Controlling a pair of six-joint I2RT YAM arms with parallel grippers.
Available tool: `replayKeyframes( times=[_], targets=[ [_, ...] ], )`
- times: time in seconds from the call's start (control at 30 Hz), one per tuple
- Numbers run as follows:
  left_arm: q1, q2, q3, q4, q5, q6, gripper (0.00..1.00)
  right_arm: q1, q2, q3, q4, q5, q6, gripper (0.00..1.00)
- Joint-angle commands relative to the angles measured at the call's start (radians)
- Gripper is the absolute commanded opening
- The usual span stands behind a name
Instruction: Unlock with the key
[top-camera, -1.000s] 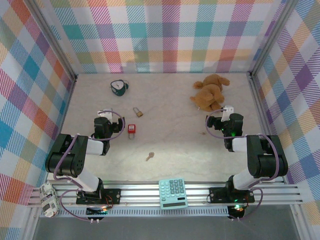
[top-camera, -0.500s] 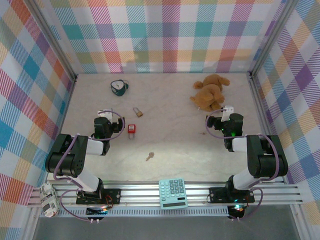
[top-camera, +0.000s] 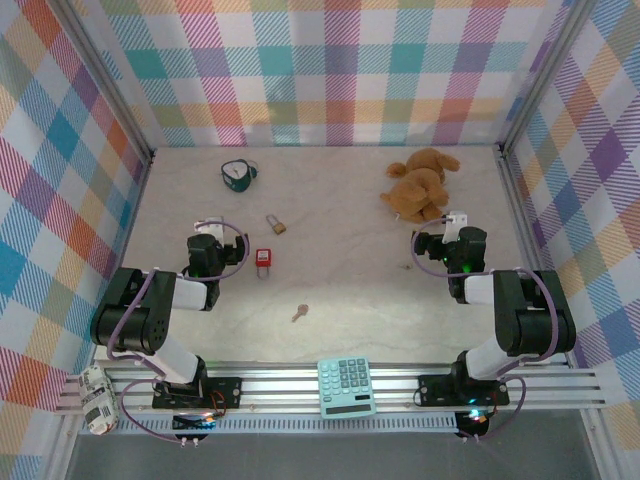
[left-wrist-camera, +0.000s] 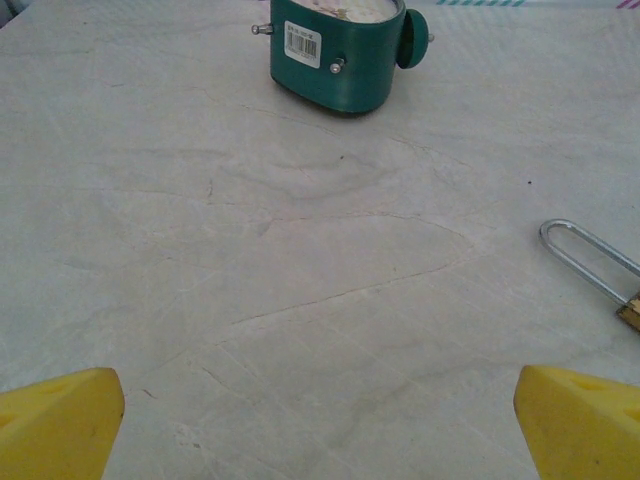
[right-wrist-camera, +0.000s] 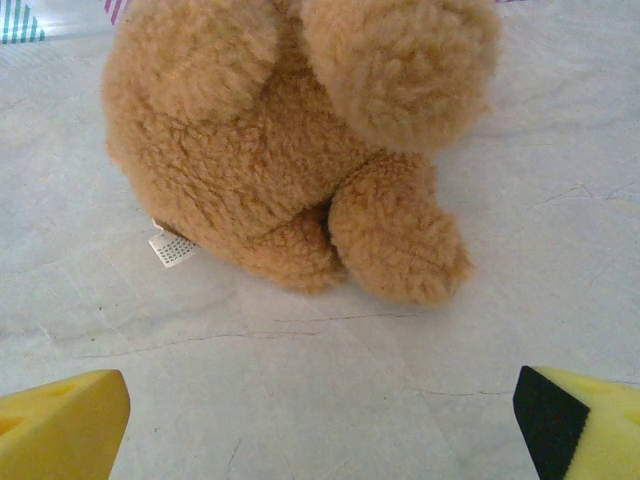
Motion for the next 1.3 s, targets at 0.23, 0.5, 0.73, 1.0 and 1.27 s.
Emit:
replayKeyframes(
  times=[0.23,0.5,0.73,1.0,1.27],
  targets=[
    [-0.064,-0.394,0.324,-0.663,-0.097,-0.101,1.00,-0.007,-0.009,0.018,-0.005,-0.019,-0.005,0.99],
    [-0.048,-0.651,0.539,-1.188,-0.183,-0.743,1.00,0.165,-0.389,0.286,-0.631,0.282,0.095,0.99],
    [-0.006,-0.782,0.334,-1.082,-0.080,-0.751,0.97,0.146,-0.525,0.367,-1.007,0.030,0.502,0.99],
    [-0.093,-0.375,0.435,-1.311,0.127,-0.636,0.91,0.317,-0.503,0.326,-1.134,-0.030,0.446,0.96],
    [-0.267,-0.012,0.639,-1.375,0.027,-0.519,0.91,0.399,-0.516,0.252,-1.144,-0.033,0.490,0.94]
  ],
)
